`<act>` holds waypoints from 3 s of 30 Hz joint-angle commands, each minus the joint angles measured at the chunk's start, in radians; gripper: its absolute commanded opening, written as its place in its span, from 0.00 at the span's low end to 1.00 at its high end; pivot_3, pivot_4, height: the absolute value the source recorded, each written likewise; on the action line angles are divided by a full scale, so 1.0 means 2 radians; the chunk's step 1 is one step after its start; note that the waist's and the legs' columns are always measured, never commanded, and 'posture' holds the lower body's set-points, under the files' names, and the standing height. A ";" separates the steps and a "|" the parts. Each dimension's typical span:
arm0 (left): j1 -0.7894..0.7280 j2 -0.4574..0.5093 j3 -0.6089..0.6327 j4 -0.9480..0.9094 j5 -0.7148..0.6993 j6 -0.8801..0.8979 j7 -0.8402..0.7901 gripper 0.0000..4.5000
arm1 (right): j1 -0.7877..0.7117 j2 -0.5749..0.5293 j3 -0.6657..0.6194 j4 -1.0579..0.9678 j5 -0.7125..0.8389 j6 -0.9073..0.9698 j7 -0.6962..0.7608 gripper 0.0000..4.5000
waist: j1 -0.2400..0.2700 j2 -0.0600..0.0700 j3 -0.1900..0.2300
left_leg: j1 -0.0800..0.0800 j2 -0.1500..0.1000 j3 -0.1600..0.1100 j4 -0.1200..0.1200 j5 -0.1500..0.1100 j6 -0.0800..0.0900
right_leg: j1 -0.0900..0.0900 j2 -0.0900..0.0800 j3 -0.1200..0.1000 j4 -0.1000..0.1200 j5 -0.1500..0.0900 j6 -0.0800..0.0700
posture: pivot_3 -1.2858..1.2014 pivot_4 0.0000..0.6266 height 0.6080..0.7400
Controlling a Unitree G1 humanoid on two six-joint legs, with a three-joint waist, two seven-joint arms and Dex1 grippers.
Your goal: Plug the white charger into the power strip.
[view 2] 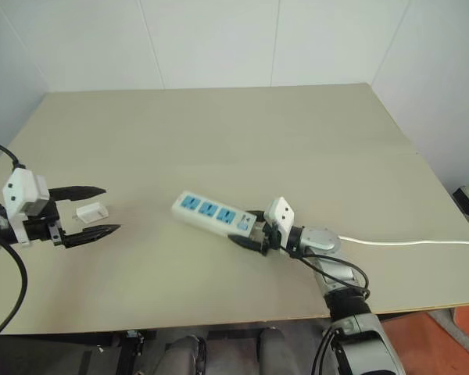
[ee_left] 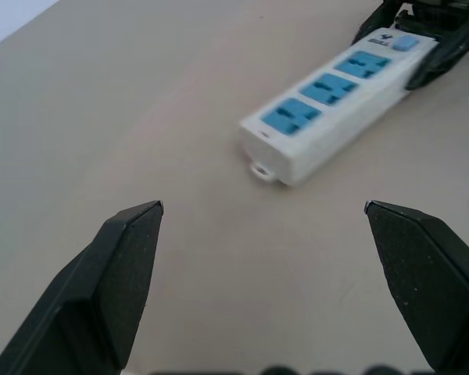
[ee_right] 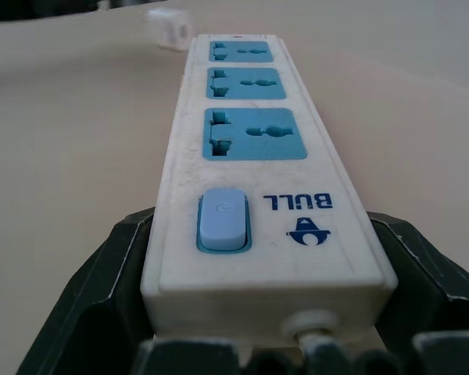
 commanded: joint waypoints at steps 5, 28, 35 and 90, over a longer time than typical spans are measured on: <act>-0.031 0.048 -0.014 0.044 0.033 -0.041 -0.047 1.00 | 0.003 -0.021 0.046 0.001 -0.032 -0.077 0.044 0.76 | -0.001 0.000 0.000 | 0.001 0.000 0.000 0.000 0.000 0.000 | 0.000 0.000 0.000 0.001 0.000 0.000 | 0.52 0.24 1.00; -0.485 0.070 -0.348 0.471 0.349 -0.240 -0.201 1.00 | -0.060 0.022 0.060 0.115 -0.025 -0.127 0.106 0.76 | -0.001 -0.001 0.000 | 0.001 0.000 0.000 0.001 0.000 0.000 | 0.000 0.001 0.000 0.002 0.000 0.000 | 0.52 0.24 1.00; -0.550 0.012 -0.399 0.570 0.439 -0.277 -0.171 1.00 | -0.061 0.020 0.055 0.111 -0.024 -0.119 0.102 0.76 | -0.002 -0.001 0.000 | 0.001 0.000 0.000 0.001 0.000 0.000 | 0.000 0.001 0.000 0.002 0.000 0.000 | 0.52 0.24 1.00; -0.517 -0.131 -0.419 0.653 0.530 -0.174 -0.051 1.00 | -0.023 0.023 0.058 0.062 -0.022 -0.091 0.071 0.76 | 0.003 -0.001 0.000 | 0.003 0.000 0.000 0.001 0.000 0.000 | 0.002 0.001 0.000 0.004 0.000 0.000 | 0.52 0.24 1.00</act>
